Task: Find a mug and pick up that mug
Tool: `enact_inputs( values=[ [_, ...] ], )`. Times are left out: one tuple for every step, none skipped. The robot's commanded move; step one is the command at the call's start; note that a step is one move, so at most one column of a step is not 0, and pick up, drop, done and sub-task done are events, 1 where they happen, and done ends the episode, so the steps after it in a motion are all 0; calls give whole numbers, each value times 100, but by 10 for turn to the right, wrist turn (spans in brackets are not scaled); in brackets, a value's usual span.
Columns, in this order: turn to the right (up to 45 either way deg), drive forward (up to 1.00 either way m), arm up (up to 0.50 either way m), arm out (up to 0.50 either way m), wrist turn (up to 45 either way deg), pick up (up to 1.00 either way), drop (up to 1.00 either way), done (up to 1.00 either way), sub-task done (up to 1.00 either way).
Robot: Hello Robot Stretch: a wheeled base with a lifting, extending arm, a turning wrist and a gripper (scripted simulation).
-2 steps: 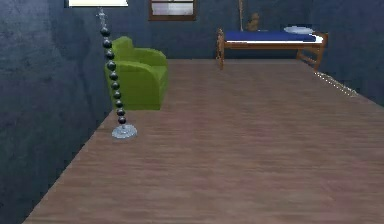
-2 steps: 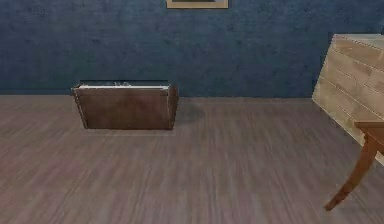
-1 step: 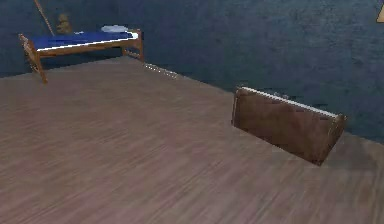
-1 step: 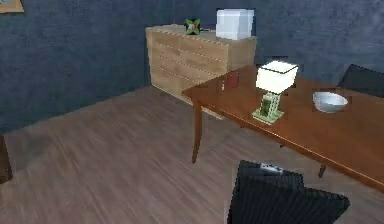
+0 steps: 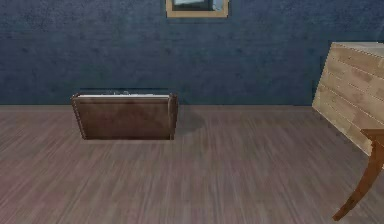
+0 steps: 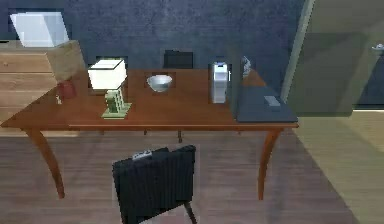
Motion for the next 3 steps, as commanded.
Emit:
enact_inputs(
  values=[
    [0, 60, 0, 0, 0, 0, 0, 0, 0],
    [360, 0, 0, 0, 0, 0, 0, 0, 0],
    [0, 45, 0, 0, 0, 0, 0, 0, 0]
  ],
)
